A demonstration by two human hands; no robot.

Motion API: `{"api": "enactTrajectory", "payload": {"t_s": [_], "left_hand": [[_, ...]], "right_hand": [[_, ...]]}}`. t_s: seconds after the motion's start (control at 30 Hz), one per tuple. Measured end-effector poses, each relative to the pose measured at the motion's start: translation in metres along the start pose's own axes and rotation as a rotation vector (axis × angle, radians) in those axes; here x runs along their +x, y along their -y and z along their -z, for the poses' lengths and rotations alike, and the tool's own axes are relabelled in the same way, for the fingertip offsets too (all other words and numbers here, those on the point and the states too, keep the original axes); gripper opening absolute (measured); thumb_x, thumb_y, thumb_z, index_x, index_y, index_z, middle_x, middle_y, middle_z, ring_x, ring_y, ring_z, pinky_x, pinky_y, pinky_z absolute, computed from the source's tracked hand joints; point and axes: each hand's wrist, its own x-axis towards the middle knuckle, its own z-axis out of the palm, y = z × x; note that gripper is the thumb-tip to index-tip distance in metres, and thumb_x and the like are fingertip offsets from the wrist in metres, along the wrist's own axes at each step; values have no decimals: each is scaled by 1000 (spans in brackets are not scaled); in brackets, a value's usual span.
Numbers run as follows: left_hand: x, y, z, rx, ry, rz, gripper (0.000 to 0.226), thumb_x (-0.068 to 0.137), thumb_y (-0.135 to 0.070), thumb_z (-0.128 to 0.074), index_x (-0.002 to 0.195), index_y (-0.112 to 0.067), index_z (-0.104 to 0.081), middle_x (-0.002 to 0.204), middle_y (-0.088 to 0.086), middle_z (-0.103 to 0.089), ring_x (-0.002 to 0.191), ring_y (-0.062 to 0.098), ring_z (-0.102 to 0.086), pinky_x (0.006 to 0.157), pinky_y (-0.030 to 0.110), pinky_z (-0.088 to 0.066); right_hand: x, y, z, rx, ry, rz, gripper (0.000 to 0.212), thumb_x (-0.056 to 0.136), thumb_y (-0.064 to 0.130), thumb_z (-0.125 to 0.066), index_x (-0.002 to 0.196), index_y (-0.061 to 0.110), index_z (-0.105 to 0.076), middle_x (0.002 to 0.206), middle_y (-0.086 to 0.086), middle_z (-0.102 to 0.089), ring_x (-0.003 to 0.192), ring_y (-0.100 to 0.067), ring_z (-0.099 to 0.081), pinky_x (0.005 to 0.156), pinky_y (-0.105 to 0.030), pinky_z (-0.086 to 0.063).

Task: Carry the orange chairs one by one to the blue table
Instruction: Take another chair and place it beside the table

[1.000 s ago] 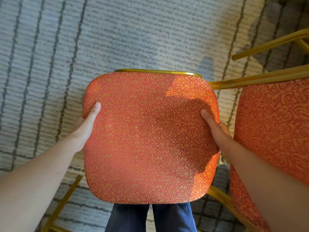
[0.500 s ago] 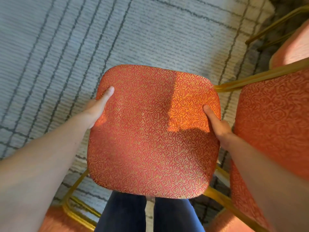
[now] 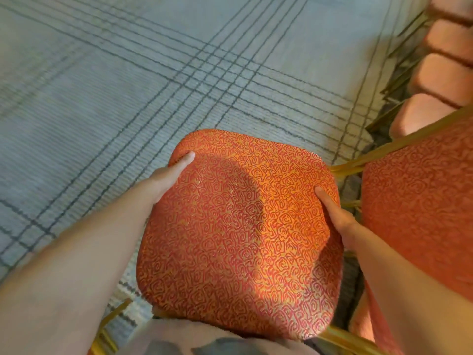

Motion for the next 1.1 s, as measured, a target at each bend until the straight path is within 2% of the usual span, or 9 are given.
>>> {"api": "enactTrajectory", "payload": {"t_s": [0.13,0.27,0.37,0.5,0.63,0.77,0.8,0.9,1.1], "left_hand": [[-12,-2,0,10,-78,-43,133,25,-98,-60,130,-16,-58,118,11,-68,104,28,-66,100,48,-48],[-15,-19,-1,53,-135,-115,118,48,-96,-54,130,-11,-59,123,11,-65,111,27,-63,102,41,-46],[-2,-31,5,40,-143,-115,125,34,-101,-52,126,-17,-63,118,9,-68,107,26,-65,101,44,-47],[11,-48,7,26,-143,-137,99,62,-87,-57,120,-8,-64,108,7,-68,100,24,-65,92,32,-48],[49,-68,15,18,-120,-132,112,49,-93,-55,120,-7,-65,106,9,-70,96,24,-66,95,38,-51],[97,-114,32,67,-96,-148,110,53,-94,-52,122,-8,-64,113,11,-68,103,26,-64,98,38,-48],[110,-129,36,87,-97,-171,108,56,-93,-52,123,-9,-63,116,13,-67,106,27,-63,98,38,-48],[142,-178,53,61,-41,-204,108,53,-92,-55,124,-11,-63,115,13,-68,104,27,-65,98,41,-49],[183,-258,73,67,-59,-317,100,60,-90,-54,120,-11,-65,117,12,-67,108,27,-63,100,38,-47]], "right_hand": [[-11,7,-6,41,26,58,134,24,99,-63,134,24,-59,133,-7,-62,119,-28,-60,110,-44,-41],[-46,32,-11,86,30,124,126,29,93,-68,130,17,-62,123,-9,-67,107,-28,-65,104,-44,-47],[-47,48,-16,98,48,157,126,25,93,-67,126,18,-64,117,-8,-70,103,-28,-67,103,-44,-48],[-33,66,-24,103,42,146,121,29,93,-66,124,18,-65,117,-10,-69,103,-29,-66,103,-45,-47],[-17,96,-40,113,17,134,125,27,95,-66,126,19,-65,118,-9,-69,105,-29,-66,104,-45,-46],[-12,150,-64,145,-18,180,106,51,86,-68,131,16,-61,123,-11,-66,111,-27,-62,107,-42,-43],[-8,165,-69,151,-27,182,104,52,87,-67,130,18,-63,122,-11,-67,111,-27,-63,107,-42,-43],[22,204,-81,169,-39,155,116,32,97,-64,121,23,-69,115,-7,-71,105,-28,-67,105,-45,-46],[40,286,-91,221,-63,177,109,29,93,-70,112,23,-72,106,-5,-74,99,-28,-70,100,-44,-50]]}}
